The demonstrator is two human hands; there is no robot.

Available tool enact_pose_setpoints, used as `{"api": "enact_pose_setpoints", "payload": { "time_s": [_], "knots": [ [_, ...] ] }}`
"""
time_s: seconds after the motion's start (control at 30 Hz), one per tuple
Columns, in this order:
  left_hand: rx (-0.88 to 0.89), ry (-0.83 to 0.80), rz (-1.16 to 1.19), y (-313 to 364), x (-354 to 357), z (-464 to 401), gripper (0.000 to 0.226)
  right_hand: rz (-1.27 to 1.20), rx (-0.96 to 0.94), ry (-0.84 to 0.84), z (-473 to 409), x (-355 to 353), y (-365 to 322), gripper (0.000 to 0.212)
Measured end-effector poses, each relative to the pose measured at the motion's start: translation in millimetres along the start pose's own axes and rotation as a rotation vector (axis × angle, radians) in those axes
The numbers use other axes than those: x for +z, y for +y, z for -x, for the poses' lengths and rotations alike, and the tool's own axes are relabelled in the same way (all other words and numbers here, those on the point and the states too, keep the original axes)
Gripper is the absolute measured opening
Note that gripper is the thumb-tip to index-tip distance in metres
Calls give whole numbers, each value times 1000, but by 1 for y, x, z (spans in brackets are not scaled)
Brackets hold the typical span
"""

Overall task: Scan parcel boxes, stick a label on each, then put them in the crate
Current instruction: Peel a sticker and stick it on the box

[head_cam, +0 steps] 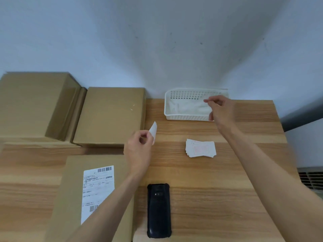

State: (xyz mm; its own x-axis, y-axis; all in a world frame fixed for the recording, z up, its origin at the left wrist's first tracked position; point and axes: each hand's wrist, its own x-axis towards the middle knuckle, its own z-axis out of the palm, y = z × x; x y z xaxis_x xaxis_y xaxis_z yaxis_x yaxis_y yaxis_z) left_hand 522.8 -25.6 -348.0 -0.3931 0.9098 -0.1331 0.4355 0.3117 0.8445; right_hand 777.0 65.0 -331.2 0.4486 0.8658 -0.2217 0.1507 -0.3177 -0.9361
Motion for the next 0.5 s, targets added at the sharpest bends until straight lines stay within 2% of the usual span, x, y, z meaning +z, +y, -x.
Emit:
{"api": "enact_pose_setpoints", "payload": {
  "time_s": [0.13,0.23,0.37,0.5],
  "knots": [
    [52,-28,-38,-5,3,8,11,81,31,33,-17,6,9,6],
    [71,-41,-57,-6,7,9,10,198,51,43,-24,7,21,17],
    [105,-42,-83,-9,12,9,10,265,62,45,-18,7,31,19],
    [254,-30,-153,-12,16,13,7,283,40,-35,12,12,29,24]
  ]
}}
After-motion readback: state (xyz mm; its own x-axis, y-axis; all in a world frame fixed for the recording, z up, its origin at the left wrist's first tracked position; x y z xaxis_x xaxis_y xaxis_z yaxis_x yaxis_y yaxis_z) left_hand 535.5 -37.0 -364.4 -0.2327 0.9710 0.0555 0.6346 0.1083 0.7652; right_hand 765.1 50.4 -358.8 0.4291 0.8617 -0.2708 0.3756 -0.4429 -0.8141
